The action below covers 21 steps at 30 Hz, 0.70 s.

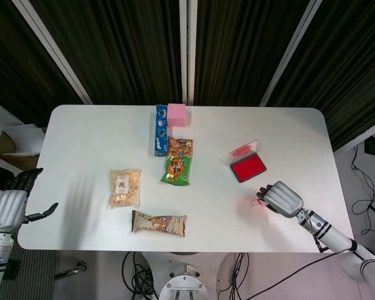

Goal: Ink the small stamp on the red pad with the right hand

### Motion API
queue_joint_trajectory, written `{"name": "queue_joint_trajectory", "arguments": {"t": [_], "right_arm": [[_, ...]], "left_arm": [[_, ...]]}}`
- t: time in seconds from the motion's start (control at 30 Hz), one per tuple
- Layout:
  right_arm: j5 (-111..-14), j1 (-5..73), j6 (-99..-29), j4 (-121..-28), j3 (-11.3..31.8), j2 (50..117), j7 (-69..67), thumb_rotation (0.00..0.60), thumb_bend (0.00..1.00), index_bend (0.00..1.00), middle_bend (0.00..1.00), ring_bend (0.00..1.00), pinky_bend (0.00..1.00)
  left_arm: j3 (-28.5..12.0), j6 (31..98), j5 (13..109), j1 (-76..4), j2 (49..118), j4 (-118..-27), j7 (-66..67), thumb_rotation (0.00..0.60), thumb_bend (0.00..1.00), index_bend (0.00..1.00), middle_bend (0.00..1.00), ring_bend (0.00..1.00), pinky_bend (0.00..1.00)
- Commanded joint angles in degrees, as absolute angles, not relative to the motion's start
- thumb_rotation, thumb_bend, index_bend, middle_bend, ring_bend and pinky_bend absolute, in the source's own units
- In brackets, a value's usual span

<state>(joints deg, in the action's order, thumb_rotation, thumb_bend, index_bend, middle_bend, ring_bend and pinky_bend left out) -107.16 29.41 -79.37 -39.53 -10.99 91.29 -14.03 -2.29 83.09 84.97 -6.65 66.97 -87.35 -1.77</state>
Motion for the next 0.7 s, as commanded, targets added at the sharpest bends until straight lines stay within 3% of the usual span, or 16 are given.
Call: {"name": "queue_joint_trajectory", "arguments": {"t": [0.03, 0.13, 0.37, 0.5, 0.7], "right_arm": [[-105.9, 30.33, -80.02, -43.07, -9.42, 89.07, -14.88, 0.6, 0.27, 0.63, 0.57, 0.66, 0.87], [-102.91, 32.2, -76.28, -47.97, -7.03, 86.52, -14.53, 0.6, 0.27, 0.64, 0.57, 0.67, 0.88], [-91.98, 39.73, -56.07, -63.56, -0.67, 79.15, -7.32, 0.6, 0.27, 0.64, 0.58, 0.7, 0.91], [-87.55, 43.21, -48.43, -66.09, 1.91, 79.23, -2.25, 0.6, 0.27, 0.65, 0.58, 0.71, 0.91], [-82.76, 46.49, -42.21, -66.06, 4.38, 81.48, 2.3, 0.6, 0.28, 0.65, 0.58, 0.72, 0.92]], "left_arm": [[-2.36, 83.11, 85.04, -6.73, 66.97, -87.34, -1.86, 0.304, 0.17, 0.11, 0.13, 0.12, 0.21], [-2.42, 83.06, 85.13, -6.83, 67.03, -87.24, -2.09, 0.309, 0.17, 0.11, 0.13, 0.12, 0.21], [-2.13, 83.04, 85.34, -6.7, 67.48, -86.42, -2.96, 0.31, 0.17, 0.11, 0.13, 0.12, 0.21], [-2.17, 83.26, 85.15, -6.47, 67.41, -85.87, -3.57, 0.304, 0.17, 0.11, 0.13, 0.12, 0.21], [-2.14, 83.33, 85.03, -6.27, 67.85, -84.72, -4.53, 0.31, 0.17, 0.11, 0.13, 0.12, 0.21]]}}
